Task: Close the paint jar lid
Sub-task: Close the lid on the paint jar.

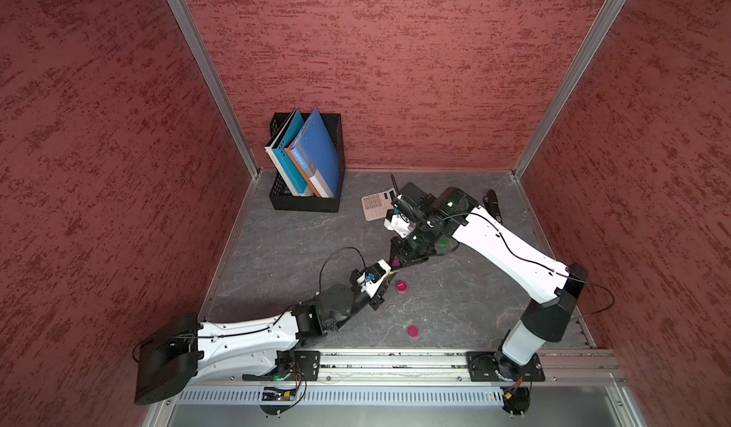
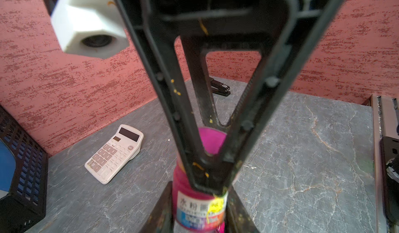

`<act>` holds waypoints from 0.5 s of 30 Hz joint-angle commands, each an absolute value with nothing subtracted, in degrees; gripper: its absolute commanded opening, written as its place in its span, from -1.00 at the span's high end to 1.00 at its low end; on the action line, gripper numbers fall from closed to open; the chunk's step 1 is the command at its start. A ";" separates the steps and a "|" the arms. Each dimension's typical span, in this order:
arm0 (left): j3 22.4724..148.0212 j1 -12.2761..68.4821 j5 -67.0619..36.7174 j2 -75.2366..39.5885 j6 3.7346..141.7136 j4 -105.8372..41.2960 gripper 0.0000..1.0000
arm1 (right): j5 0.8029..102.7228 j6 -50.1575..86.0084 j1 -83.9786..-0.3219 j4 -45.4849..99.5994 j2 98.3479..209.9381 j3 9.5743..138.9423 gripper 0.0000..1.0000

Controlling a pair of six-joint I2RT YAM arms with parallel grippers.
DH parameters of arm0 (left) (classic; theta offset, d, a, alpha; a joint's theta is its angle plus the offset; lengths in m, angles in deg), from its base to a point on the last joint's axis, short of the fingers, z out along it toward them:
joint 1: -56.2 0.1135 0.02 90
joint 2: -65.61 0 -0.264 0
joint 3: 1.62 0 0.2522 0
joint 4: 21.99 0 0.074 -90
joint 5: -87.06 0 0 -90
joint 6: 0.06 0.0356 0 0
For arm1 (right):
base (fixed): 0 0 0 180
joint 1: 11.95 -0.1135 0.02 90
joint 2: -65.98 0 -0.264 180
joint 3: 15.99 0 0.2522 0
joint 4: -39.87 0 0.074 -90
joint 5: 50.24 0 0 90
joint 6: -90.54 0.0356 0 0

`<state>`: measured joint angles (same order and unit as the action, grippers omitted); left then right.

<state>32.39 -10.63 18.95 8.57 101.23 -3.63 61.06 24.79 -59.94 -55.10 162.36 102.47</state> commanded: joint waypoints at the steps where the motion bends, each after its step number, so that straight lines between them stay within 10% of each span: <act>1: 34.91 -10.16 20.33 9.98 101.90 10.46 0.66 | 67.58 28.84 -60.82 -49.66 161.94 98.46 0.39; 15: 34.38 -11.41 20.77 10.25 101.55 11.31 0.66 | 71.85 34.60 -60.66 -44.62 161.66 94.93 0.35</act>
